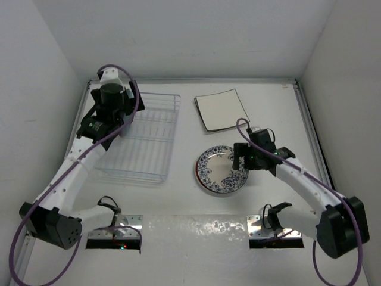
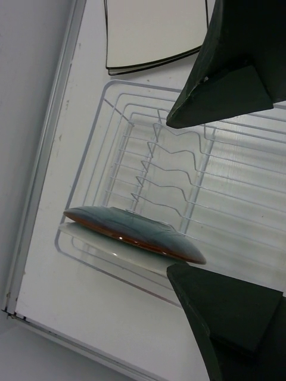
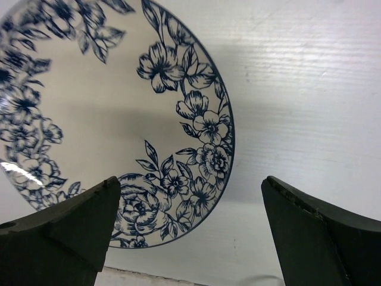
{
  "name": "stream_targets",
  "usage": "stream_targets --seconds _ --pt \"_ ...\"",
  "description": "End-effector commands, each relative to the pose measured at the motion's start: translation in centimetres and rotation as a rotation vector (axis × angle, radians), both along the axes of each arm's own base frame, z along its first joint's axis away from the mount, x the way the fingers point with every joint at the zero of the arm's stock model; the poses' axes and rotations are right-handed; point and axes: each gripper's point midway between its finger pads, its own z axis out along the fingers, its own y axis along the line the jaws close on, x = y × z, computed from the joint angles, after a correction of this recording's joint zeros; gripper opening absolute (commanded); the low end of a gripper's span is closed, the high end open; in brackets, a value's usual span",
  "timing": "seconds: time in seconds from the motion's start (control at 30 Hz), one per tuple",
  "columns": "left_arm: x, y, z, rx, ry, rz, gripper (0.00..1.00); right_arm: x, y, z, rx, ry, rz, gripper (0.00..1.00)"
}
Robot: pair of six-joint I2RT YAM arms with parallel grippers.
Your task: Unload the plates from the dish rack
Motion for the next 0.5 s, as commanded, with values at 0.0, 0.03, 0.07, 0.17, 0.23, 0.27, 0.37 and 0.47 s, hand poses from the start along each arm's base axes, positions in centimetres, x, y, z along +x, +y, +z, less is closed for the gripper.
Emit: stream_targets --seconds 0.0,0.03,0.07,0.17,0.23,0.27,0.37,0.47 --pt "2.4 -0.2 1.9 -0.010 -0.017 -0.037 0.93 1.0 -0.5 2.8 0.007 -0.123 -0.031 0.99" --pt "2.8 -0.3 1.7 -0.006 0.003 -0.045 0.92 1.0 0.0 3.5 0.030 -0.138 -0.011 0.99" --pt "3.7 -0.1 1.6 -0.004 0.017 -0.043 0.90 0.7 0.2 3.6 0.038 -0.130 0.003 0.99" --pt "5.5 0.5 1.0 -0.010 0.059 -0.056 0.81 0.1 0.4 3.9 0.053 -0.122 0.040 0.99" --pt "6.3 1.1 0.5 -0.024 0.084 -0.065 0.71 -0.3 0.3 4.0 0.049 -0.131 0.058 0.99" --pt "7.0 1.0 0.2 -0.011 0.098 -0.081 0.68 -0.4 0.2 4.0 0.048 -0.134 0.060 0.99" --pt "8.2 1.6 -0.9 -0.011 0.143 -0.094 0.55 -0.9 0.1 3.9 0.046 -0.136 0.081 0.98" --pt "9.0 1.9 -1.7 -0.029 0.170 -0.108 0.48 -1.5 0.1 3.5 0.042 -0.126 0.108 0.97"
